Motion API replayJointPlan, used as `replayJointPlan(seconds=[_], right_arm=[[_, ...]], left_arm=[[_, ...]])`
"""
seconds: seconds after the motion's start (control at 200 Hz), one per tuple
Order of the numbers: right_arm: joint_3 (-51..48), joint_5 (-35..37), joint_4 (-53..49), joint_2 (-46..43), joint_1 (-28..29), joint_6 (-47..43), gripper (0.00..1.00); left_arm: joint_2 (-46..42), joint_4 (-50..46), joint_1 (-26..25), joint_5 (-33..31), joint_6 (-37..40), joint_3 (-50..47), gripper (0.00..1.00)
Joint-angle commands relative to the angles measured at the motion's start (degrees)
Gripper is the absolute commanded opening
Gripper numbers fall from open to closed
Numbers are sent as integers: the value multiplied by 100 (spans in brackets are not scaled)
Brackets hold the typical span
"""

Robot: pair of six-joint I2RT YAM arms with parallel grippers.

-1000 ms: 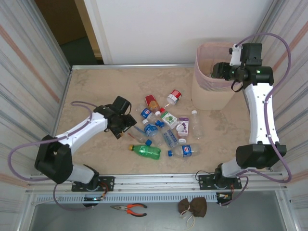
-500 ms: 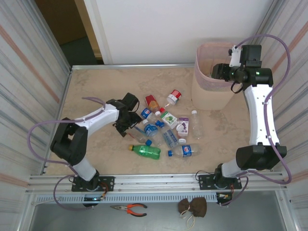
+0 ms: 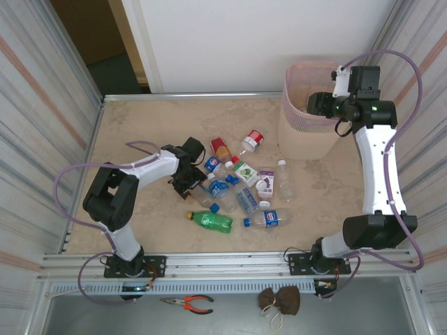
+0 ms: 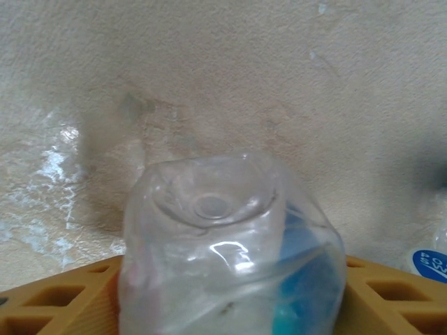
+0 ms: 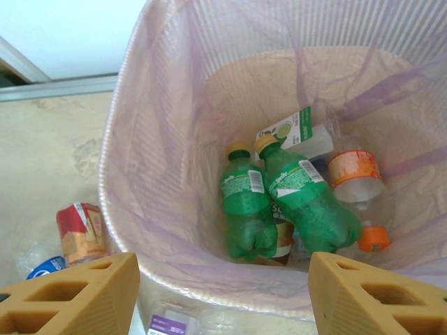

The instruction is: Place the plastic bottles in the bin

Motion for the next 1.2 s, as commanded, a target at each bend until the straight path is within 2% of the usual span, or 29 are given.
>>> replayJointPlan(seconds=[0.0, 0.185, 0.431, 0.691, 0.887, 1.007, 1.107, 1.192], right_arm=[[-39, -2, 11, -158, 58, -138, 64], [-39, 37, 15, -198, 69, -154, 64], [-9, 94, 35, -301, 163, -161, 63], [-279, -275, 435, -669, 355, -37, 62], [-753, -892, 1122, -1143, 702, 117, 62], [-1153, -1056, 1624, -1496, 1089, 237, 62], [-1460, -1215, 2008, -1738, 1455, 367, 63], [-1741, -1200, 2342, -1945, 1895, 456, 63]], left_arm=[[-129, -29, 101, -146, -99, -145, 64], [-415, -8, 269, -260, -68, -277, 59], [-968, -12, 625, -401, 345, -310, 57], [-2097, 696, 784, -476, 1754, -281, 56], [-3204, 1948, 808, 54, 2817, -611, 52], [-3813, 2623, 819, 388, 3207, -802, 48], [-4148, 2822, 821, 522, 3336, -776, 48], [-4357, 3125, 819, 873, 3526, -765, 47]])
